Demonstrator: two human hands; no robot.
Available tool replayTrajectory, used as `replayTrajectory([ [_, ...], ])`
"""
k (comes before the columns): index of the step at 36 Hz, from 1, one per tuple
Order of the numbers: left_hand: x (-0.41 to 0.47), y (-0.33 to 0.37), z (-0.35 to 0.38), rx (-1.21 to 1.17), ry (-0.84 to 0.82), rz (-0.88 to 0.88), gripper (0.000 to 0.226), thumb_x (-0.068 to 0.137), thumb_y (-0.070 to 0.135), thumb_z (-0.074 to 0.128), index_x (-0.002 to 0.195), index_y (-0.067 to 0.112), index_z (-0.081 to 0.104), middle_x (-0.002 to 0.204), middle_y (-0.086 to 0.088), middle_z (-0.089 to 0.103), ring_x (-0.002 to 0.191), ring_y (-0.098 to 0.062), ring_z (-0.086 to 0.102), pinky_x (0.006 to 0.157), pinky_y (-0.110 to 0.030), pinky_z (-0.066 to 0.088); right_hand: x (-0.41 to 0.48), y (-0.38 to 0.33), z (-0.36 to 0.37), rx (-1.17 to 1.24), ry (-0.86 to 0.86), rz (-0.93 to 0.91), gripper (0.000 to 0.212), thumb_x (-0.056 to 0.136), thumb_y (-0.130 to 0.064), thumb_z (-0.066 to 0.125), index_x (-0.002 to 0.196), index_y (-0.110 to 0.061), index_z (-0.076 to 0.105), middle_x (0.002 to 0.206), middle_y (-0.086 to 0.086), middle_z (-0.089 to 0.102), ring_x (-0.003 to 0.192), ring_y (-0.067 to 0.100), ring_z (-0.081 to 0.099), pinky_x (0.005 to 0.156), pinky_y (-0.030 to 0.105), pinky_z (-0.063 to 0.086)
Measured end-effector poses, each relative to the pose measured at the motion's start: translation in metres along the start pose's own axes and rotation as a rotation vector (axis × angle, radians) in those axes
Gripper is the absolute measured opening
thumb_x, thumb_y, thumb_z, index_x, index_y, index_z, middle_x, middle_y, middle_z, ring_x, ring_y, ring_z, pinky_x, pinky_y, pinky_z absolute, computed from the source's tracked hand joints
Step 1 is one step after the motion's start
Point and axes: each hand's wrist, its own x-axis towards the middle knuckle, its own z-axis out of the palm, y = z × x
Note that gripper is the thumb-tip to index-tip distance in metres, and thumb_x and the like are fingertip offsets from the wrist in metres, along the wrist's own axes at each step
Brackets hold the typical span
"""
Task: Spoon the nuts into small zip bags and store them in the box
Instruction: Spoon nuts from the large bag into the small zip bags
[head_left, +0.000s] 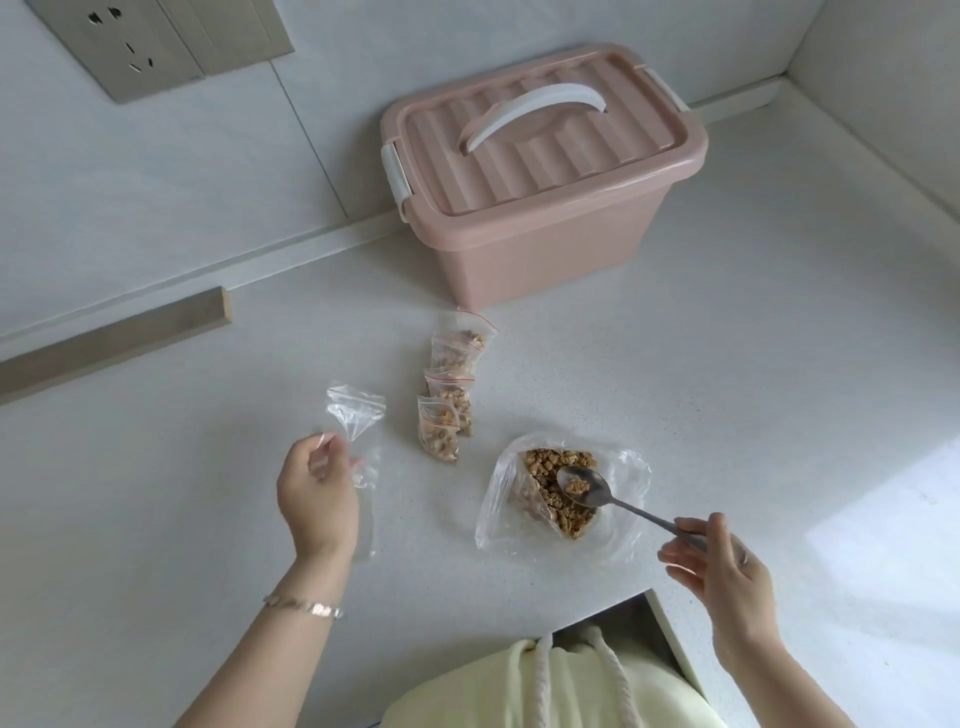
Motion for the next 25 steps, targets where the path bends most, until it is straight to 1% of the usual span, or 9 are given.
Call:
replayTrajectory([
  [2, -0.018, 0.015, -0.006, -0.065, -0.043, 0.022, 0.005, 0.090, 0.003, 0.055, 0.086, 0.006, 0.057, 0.078, 0.003, 0.060, 0.054, 0.009, 0.061, 0.057, -0.004, 0.044, 0.000, 0.005, 0.003, 0.015, -0.032, 0.037, 0.034, 0.097, -0.030, 0.039, 0.088, -0.007, 0.064, 0.070, 0.012, 0.066, 0.064, 0.019, 0.066, 0.060, 0.027, 0.053],
  [4, -0.034, 0.024, -0.010, -0.113, -0.157, -0.005, 0.011, 0.088, 0.002, 0.057, 0.079, 0.008, 0.059, 0.070, 0.004, 0.066, 0.057, 0.005, 0.062, 0.059, -0.009, 0.046, 0.000, 0.009, 0.004, 0.013, -0.051, 0.065, 0.027, 0.095, -0.025, 0.046, 0.090, -0.007, 0.065, 0.078, 0.015, 0.068, 0.073, 0.026, 0.066, 0.065, 0.030, 0.052],
  [7, -0.053, 0.030, -0.009, -0.139, -0.362, -0.075, 0.015, 0.087, 0.001, 0.056, 0.075, 0.009, 0.058, 0.067, 0.003, 0.072, 0.063, -0.010, 0.067, 0.059, -0.018, 0.049, 0.003, 0.016, 0.002, 0.042, -0.029, 0.116, 0.012, 0.088, -0.014, 0.060, 0.093, -0.004, 0.065, 0.080, 0.016, 0.068, 0.073, 0.026, 0.065, 0.060, 0.023, 0.057],
  [11, -0.072, 0.037, 0.002, -0.137, -0.612, -0.182, 0.015, 0.088, -0.002, 0.053, 0.076, 0.006, 0.060, 0.073, -0.006, 0.073, 0.069, -0.021, 0.071, 0.060, -0.019, 0.053, 0.011, 0.022, -0.006, 0.076, 0.097, 0.161, 0.015, 0.083, -0.006, 0.065, 0.096, 0.000, 0.060, 0.081, 0.016, 0.063, 0.069, 0.021, 0.062, 0.053, 0.012, 0.053],
  [13, -0.076, 0.041, 0.009, -0.132, -0.674, -0.223, 0.015, 0.087, -0.005, 0.052, 0.078, 0.004, 0.060, 0.071, -0.007, 0.072, 0.069, -0.022, 0.070, 0.061, -0.019, 0.053, 0.015, 0.025, -0.008, -0.027, 0.101, 0.145, 0.017, 0.082, -0.010, 0.068, 0.095, -0.001, 0.061, 0.084, 0.014, 0.065, 0.073, 0.021, 0.064, 0.060, 0.015, 0.056],
  [16, -0.080, 0.048, 0.019, -0.166, -0.720, -0.264, 0.014, 0.087, -0.007, 0.050, 0.082, 0.001, 0.059, 0.067, -0.006, 0.070, 0.067, -0.021, 0.070, 0.063, -0.020, 0.054, 0.020, 0.027, -0.010, -0.282, 0.085, 0.074, 0.020, 0.082, -0.018, 0.069, 0.096, -0.004, 0.066, 0.087, 0.009, 0.068, 0.081, 0.021, 0.064, 0.073, 0.030, 0.054],
  [19, -0.083, 0.052, 0.027, -0.147, -0.761, -0.268, 0.016, 0.088, -0.006, 0.049, 0.080, 0.004, 0.059, 0.064, -0.002, 0.069, 0.065, -0.018, 0.069, 0.064, -0.021, 0.052, 0.021, 0.023, -0.010, -0.450, 0.050, 0.001, 0.021, 0.082, -0.020, 0.068, 0.098, -0.007, 0.067, 0.090, 0.005, 0.067, 0.083, 0.018, 0.059, 0.064, 0.023, 0.042],
  [23, -0.087, 0.052, 0.032, -0.071, -0.793, -0.269, 0.018, 0.087, -0.005, 0.049, 0.079, 0.006, 0.060, 0.061, 0.001, 0.067, 0.063, -0.014, 0.067, 0.061, -0.016, 0.050, 0.024, 0.018, -0.010, -0.604, 0.018, -0.057, 0.024, 0.085, -0.016, 0.064, 0.106, -0.005, 0.063, 0.094, 0.004, 0.062, 0.084, 0.017, 0.055, 0.068, 0.023, 0.039],
  [25, -0.088, 0.053, 0.033, -0.063, -0.811, -0.275, 0.017, 0.087, -0.006, 0.049, 0.079, 0.006, 0.060, 0.063, 0.000, 0.066, 0.063, -0.012, 0.066, 0.059, -0.013, 0.049, 0.025, 0.019, -0.011, -0.702, 0.037, -0.090, 0.025, 0.086, -0.017, 0.061, 0.109, -0.006, 0.063, 0.104, 0.008, 0.061, 0.095, 0.021, 0.054, 0.076, 0.027, 0.042],
])
